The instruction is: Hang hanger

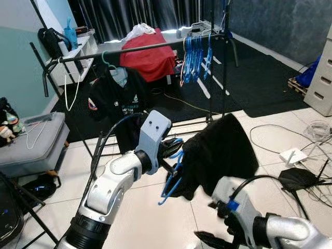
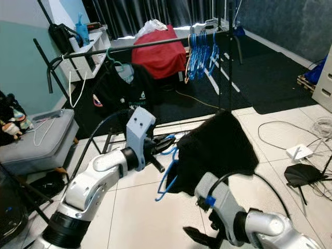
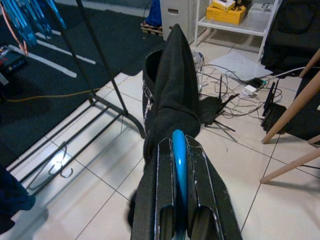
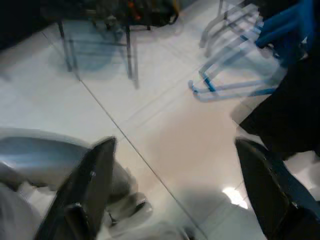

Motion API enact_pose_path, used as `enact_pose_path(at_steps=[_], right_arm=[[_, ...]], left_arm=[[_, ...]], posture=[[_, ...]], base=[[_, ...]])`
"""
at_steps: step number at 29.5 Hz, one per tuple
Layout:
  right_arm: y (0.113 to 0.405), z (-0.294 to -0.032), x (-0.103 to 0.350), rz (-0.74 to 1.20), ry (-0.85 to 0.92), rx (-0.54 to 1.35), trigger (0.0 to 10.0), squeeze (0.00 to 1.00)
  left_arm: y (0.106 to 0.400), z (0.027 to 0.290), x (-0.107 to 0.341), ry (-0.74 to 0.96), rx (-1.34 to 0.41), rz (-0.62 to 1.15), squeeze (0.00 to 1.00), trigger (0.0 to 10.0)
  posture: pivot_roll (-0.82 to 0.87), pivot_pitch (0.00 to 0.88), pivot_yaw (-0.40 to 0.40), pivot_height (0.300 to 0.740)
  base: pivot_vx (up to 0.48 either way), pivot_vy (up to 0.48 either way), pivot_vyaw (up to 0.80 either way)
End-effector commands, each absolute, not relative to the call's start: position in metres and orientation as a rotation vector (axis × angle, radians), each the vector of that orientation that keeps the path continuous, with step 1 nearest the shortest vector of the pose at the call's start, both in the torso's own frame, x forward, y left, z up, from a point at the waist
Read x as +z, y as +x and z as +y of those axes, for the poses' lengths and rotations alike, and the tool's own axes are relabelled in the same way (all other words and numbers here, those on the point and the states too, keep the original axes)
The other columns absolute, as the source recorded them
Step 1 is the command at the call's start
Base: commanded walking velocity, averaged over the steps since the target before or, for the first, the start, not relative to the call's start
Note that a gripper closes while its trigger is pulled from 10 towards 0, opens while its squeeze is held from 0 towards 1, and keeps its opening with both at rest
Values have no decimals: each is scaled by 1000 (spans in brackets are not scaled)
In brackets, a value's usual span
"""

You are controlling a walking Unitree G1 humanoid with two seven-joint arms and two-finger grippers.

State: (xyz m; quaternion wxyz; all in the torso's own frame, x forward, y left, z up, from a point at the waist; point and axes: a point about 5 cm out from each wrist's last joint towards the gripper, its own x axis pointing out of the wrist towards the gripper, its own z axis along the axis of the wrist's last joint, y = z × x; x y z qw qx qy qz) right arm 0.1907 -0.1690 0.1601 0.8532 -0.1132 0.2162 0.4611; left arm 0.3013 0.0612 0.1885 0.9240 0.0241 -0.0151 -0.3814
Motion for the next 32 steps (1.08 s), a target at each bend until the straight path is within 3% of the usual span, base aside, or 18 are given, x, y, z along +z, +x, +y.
enact_pose_path(at_steps=[1,2,3,6,7,8,11,16,25,32], right_arm=[[185,-176,213,229,-175,1076,10000,1000],[185,-176,213,229,-175,1076,10000,1000],[173,-202,258,139,-278,1133,10000,353],[170,-211,267,163,-341,1127,10000,353],[172,-224,267,255,-445,1078,10000,0],[172,-224,267,255,-445,1078,10000,0],[176,-262,257,549,-627,987,10000,0],[187,-281,249,675,-725,941,10000,0],[210,-291,236,667,-862,888,10000,0],[229,-269,218,586,-901,944,10000,0]], left_arm=[[301,63,191,108,-816,-98,0,10000],[301,63,191,108,-816,-98,0,10000],[297,60,185,244,-884,-146,0,10000],[296,59,183,284,-901,-160,0,10000],[295,58,183,336,-937,-191,0,10000],[295,58,183,336,-937,-191,0,10000],[285,52,186,471,-1096,-294,0,10000],[271,46,196,479,-1248,-390,0,10000],[254,37,205,435,-1389,-487,0,10000],[241,30,211,394,-1458,-534,0,10000]], posture=[[-223,0,138,740],[-223,0,138,740],[-234,0,133,740],[-234,0,133,740],[-241,0,127,740],[-241,0,127,740],[-242,0,113,740],[-237,0,100,740],[-223,0,91,740],[-213,0,88,740]], base=[[0,0,0],[0,0,0],[0,0,0],[0,0,0],[0,0,0],[0,0,0],[0,0,0],[0,0,0],[0,0,0],[0,0,0]])
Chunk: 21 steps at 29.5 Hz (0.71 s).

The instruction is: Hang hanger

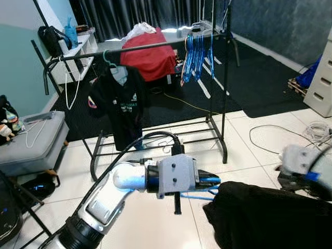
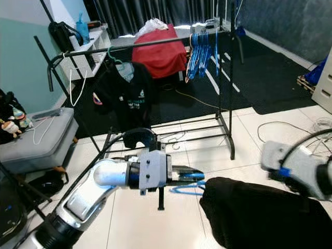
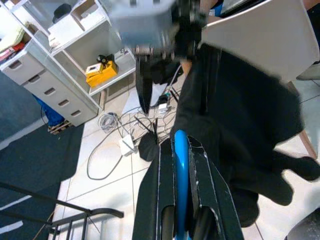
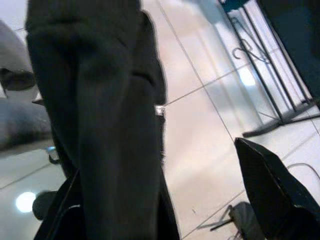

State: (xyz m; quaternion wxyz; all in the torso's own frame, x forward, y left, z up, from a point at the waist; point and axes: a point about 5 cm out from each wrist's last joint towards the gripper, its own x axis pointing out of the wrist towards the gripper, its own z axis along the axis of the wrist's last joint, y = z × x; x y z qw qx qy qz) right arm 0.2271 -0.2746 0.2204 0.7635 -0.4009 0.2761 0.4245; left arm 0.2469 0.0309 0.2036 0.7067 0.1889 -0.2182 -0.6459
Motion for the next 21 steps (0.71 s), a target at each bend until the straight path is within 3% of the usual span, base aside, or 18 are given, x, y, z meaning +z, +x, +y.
enact_pose_path(at_steps=[1,8,9,11,12,21], right_arm=[[230,-268,217,579,-906,947,10000,0],[230,-263,211,595,-882,990,10000,0],[228,-261,208,606,-866,1010,8902,0],[228,-261,208,606,-866,1010,8902,0],[227,-259,203,619,-847,1034,0,0],[230,-258,199,618,-834,1054,0,0]], left_arm=[[239,29,211,393,-1467,-538,0,10000],[234,25,213,375,-1495,-552,0,10000],[234,24,214,371,-1498,-557,0,10000],[234,24,214,371,-1498,-557,0,10000],[234,23,215,369,-1502,-562,0,10000],[235,21,212,395,-1511,-551,0,10000]], posture=[[-213,0,88,740],[-216,0,87,740],[-216,0,87,740],[-216,0,87,740],[-216,0,88,740],[-224,0,93,740]], base=[[0,0,0],[0,0,0],[0,0,0],[0,0,0],[0,0,0],[0,0,0]])
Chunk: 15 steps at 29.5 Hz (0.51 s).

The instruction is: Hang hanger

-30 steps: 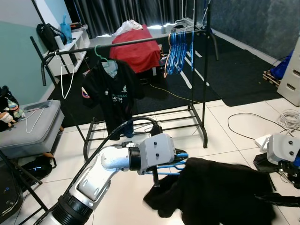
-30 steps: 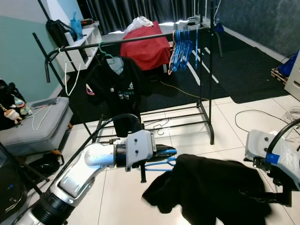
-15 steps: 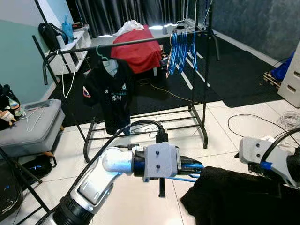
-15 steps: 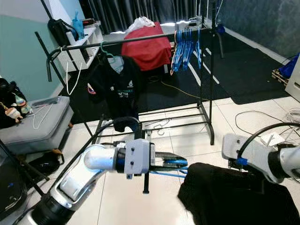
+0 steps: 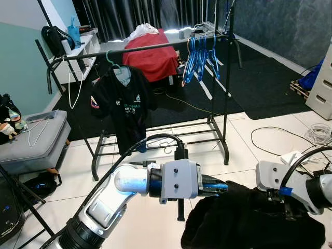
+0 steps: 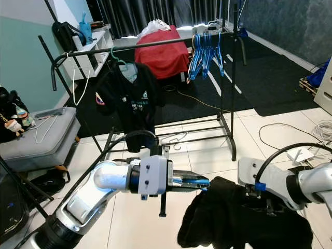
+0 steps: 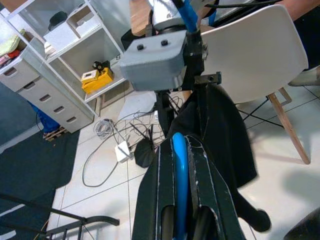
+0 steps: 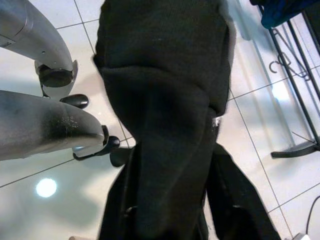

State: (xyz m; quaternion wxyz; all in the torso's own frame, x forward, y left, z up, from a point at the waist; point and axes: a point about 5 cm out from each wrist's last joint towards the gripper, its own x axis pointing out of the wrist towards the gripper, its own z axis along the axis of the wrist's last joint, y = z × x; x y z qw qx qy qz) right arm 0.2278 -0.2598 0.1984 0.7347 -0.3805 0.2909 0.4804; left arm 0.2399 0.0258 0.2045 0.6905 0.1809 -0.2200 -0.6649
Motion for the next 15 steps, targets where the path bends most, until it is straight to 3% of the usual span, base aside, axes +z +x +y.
enact_pose_path(at_steps=[1,15], right_arm=[[230,-258,200,616,-836,1054,0,0],[240,-263,209,542,-852,966,0,0]], left_arm=[[235,21,211,399,-1512,-548,0,10000],[237,23,205,343,-1532,-463,0,10000]], posture=[[-224,0,93,740],[-225,0,94,740]], base=[[0,0,0],[0,0,0]])
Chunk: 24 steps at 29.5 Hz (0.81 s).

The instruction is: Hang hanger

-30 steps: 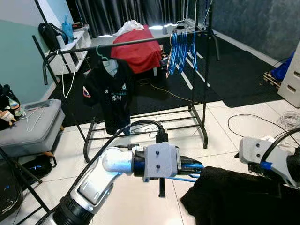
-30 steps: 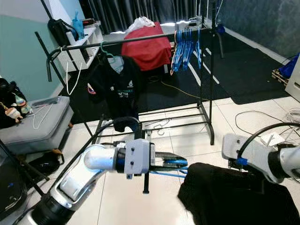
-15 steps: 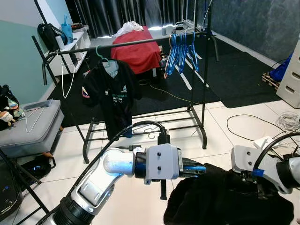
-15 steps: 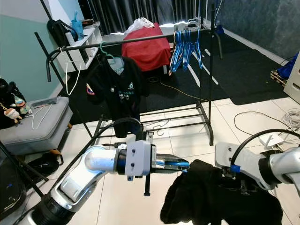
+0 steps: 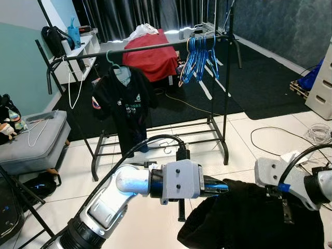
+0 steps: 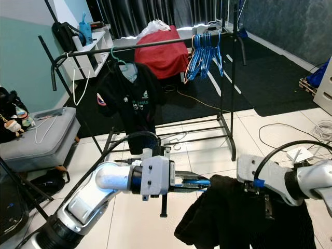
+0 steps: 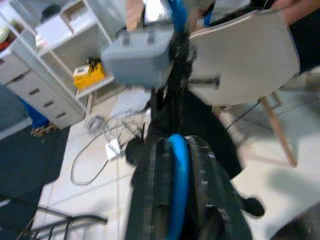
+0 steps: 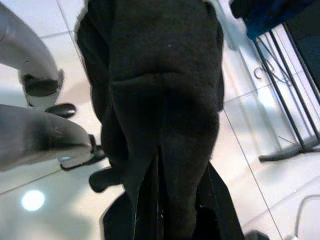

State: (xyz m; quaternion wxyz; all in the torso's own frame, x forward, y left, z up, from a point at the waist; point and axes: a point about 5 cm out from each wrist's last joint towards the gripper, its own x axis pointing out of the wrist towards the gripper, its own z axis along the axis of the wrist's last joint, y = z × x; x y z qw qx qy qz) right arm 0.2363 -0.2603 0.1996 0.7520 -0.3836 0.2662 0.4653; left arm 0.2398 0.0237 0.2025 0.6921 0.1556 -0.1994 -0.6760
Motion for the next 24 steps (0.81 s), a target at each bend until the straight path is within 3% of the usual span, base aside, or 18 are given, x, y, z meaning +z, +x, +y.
enact_pose_path(at_steps=[1,11,15,17,18,19,22,23,24], right_arm=[[241,-266,210,525,-839,940,0,0],[241,-273,210,464,-723,880,0,0],[242,-275,218,378,-589,854,0,0],[239,-286,237,267,-442,841,0,0],[239,-286,237,267,-442,841,0,0],[237,-290,246,228,-400,841,0,0],[237,-290,246,228,-400,841,0,0],[234,-293,254,195,-363,853,0,0],[234,-293,254,195,-363,853,0,0]], left_arm=[[239,27,205,291,-1531,-426,1000,10000],[255,47,206,227,-1448,-371,1000,10000],[272,66,210,166,-1294,-368,1000,10000],[299,100,203,14,-963,-320,1000,10000],[299,100,203,14,-963,-320,1000,10000],[305,111,196,-61,-848,-292,871,10000],[305,111,196,-61,-848,-292,871,10000],[305,117,187,-137,-761,-256,0,10000],[305,117,187,-137,-761,-256,0,10000]], posture=[[-224,0,94,740],[-220,0,91,740],[-214,0,92,740],[-206,0,87,740],[-206,0,87,740],[-206,0,87,740],[-206,0,87,740],[-204,0,80,740],[-204,0,80,740]], base=[[0,0,0],[0,0,0],[0,0,0],[0,0,0],[0,0,0],[0,0,0],[0,0,0],[0,0,0],[0,0,0]])
